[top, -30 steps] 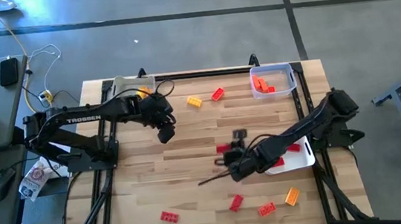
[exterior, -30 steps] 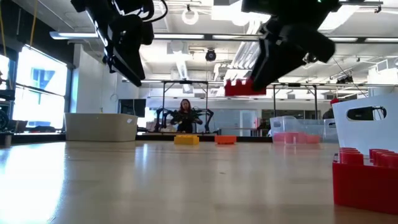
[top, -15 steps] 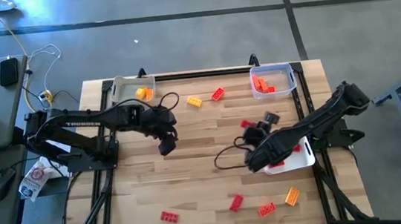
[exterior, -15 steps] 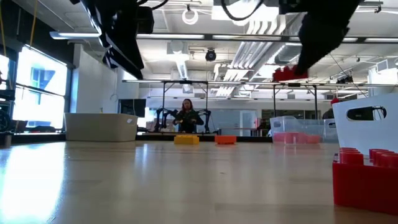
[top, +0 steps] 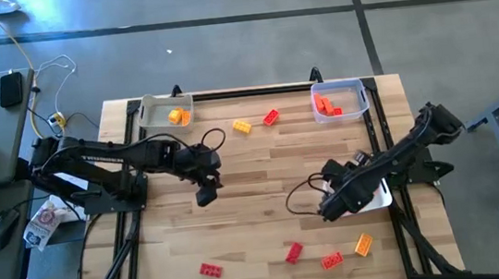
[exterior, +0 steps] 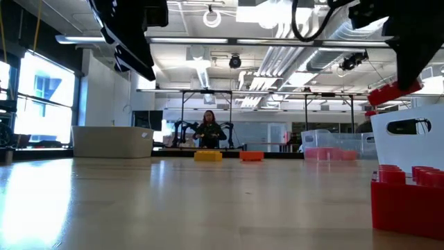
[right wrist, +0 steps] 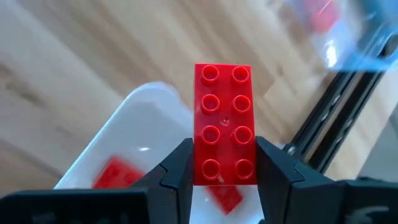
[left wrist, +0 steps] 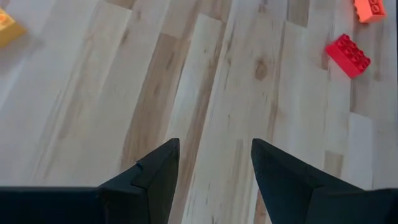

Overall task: Sort & place blocks by color
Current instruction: Put the red block into the white bin

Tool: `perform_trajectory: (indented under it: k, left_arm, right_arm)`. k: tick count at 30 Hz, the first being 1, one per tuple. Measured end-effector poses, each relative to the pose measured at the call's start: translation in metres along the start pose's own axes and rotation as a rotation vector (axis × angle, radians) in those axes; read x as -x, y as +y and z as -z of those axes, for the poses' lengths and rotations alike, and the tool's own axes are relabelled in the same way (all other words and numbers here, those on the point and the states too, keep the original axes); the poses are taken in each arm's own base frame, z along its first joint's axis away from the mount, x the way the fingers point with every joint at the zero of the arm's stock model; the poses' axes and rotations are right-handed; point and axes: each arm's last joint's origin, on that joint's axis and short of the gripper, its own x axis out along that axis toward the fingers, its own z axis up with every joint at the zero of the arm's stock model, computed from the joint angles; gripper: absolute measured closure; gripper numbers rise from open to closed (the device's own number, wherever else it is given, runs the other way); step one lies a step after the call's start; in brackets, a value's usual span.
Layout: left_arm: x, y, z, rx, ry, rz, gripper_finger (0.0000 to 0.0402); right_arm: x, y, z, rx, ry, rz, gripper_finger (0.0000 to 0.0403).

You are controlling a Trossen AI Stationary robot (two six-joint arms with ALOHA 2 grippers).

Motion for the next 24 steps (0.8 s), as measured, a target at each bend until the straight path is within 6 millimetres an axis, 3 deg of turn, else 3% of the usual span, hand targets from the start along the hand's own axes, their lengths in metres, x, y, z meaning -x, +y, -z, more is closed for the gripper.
perform_trajectory:
  k: [12,24]
  left_arm:
    - [0.000,-0.007,0.002,-0.022,0.006,0.016,0.0215]
    - [0.000,-0.006,-0.001,-0.076,-0.043,-0.023,0.0215]
  right_arm:
    - [0.009,0.014,0.024,-0.136,-0.020,-0.088,0.0295]
    - [-0.009,0.041,0.040,-0.136,-0.010,0.016,0.0295]
